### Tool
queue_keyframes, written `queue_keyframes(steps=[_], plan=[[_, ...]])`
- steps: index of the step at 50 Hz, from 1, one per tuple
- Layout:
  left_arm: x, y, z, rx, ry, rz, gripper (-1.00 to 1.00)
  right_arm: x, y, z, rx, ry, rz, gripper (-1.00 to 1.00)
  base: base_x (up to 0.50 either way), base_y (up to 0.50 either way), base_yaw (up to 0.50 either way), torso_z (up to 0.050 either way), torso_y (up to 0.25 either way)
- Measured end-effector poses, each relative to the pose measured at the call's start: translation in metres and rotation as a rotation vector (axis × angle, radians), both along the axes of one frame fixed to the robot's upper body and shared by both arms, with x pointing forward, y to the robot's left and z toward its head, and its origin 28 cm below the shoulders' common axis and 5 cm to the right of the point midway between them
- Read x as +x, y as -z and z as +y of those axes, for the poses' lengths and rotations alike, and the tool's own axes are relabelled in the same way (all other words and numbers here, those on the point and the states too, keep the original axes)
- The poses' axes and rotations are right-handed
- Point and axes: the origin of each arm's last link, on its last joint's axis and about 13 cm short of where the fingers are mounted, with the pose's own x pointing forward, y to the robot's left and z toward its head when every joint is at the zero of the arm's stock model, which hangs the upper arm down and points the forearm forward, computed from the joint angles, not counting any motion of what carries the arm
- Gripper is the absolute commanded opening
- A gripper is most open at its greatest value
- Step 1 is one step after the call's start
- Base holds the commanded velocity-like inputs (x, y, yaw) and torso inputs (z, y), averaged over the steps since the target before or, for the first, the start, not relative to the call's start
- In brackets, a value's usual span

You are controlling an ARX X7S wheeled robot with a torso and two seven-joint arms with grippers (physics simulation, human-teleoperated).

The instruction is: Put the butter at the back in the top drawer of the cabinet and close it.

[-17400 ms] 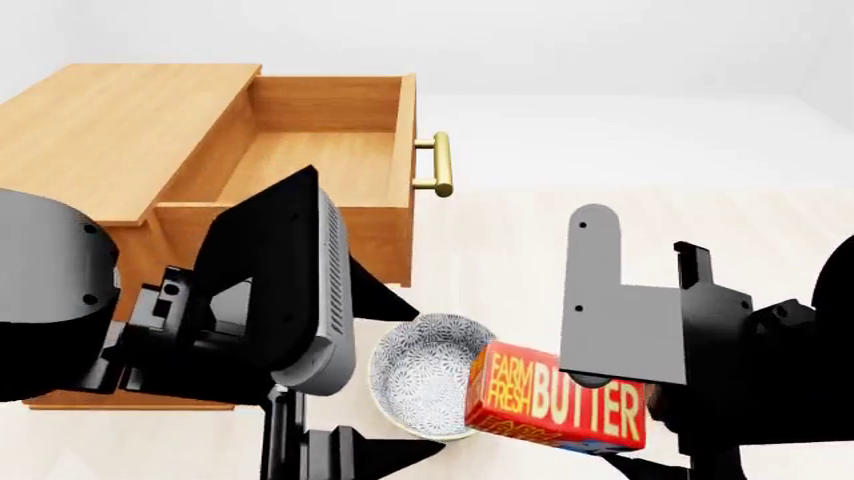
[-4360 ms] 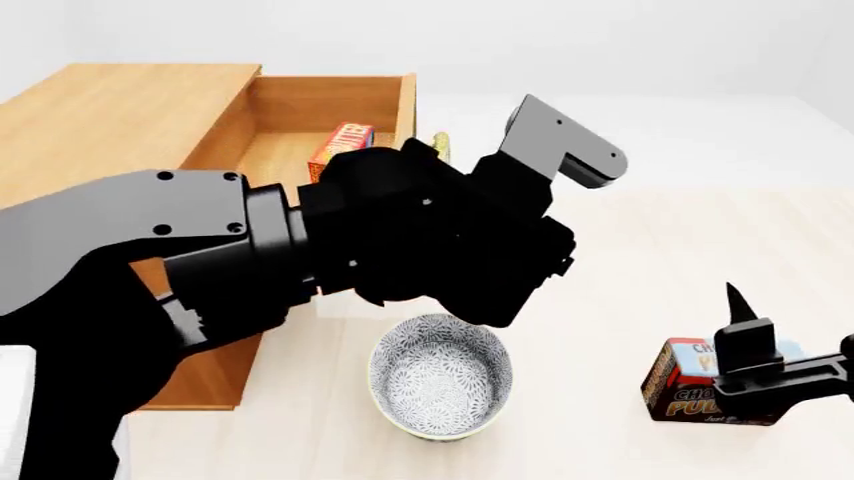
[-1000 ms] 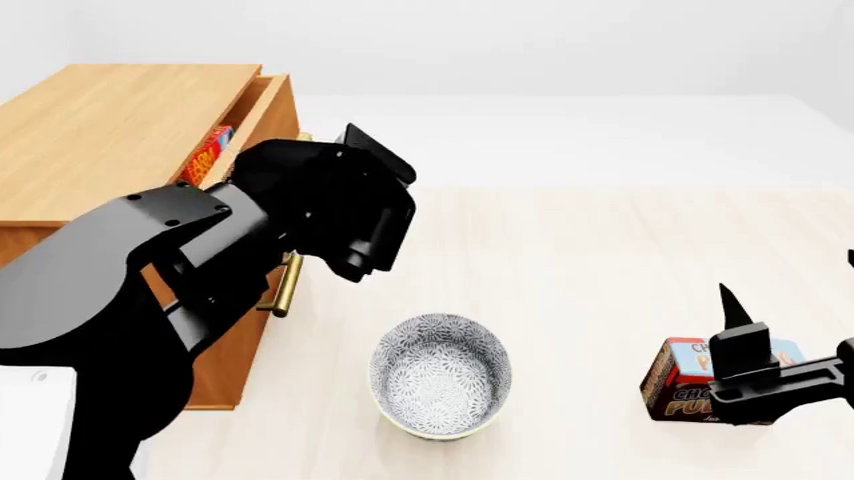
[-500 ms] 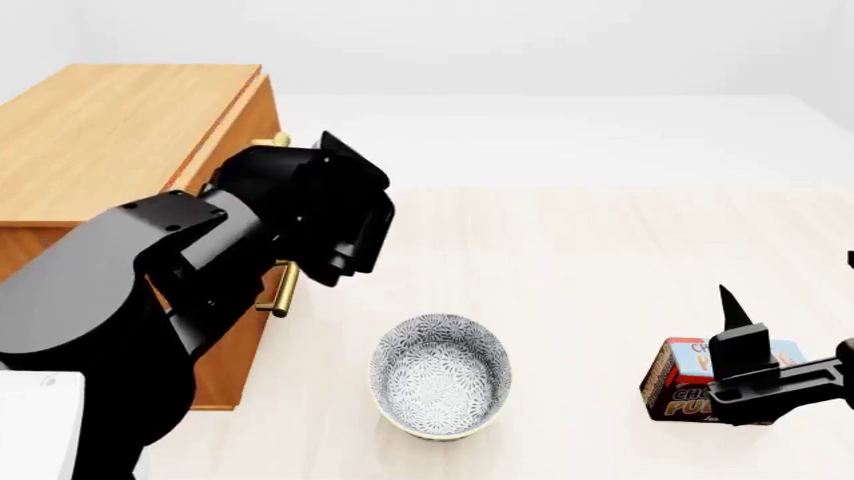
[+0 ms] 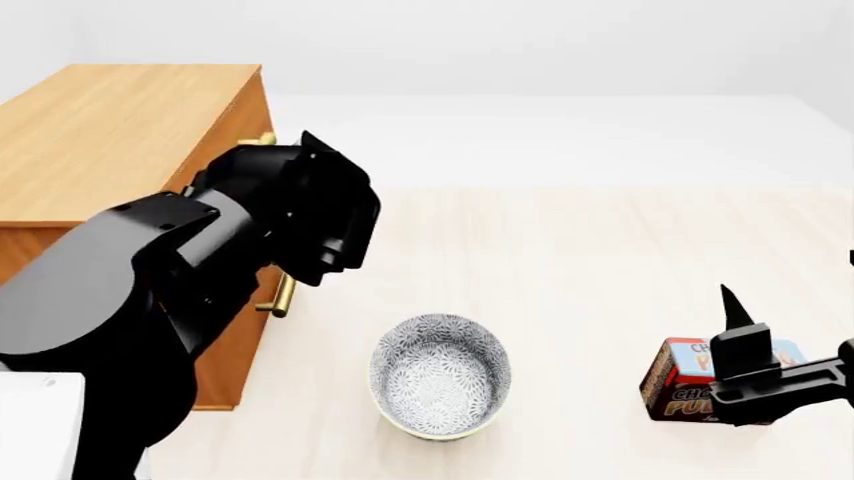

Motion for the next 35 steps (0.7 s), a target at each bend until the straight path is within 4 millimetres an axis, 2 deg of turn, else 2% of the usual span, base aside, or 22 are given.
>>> queue_keyframes(steps=[22, 35], plan=[[0.000, -0.003, 0.000, -0.003, -0.009, -0.007, 1.00, 0.000, 0.001, 0.000, -0.002, -0.001, 0.001, 1.00, 0.00, 0.00, 0.00, 0.000, 0.000], [-0.008, -0.008, -0.014, 0.044, 0.087, -0.024, 1.00, 0.000, 0.001, 0.000, -0.001, 0.000, 0.001, 1.00, 0.00, 0.00, 0.00, 0.000, 0.000]])
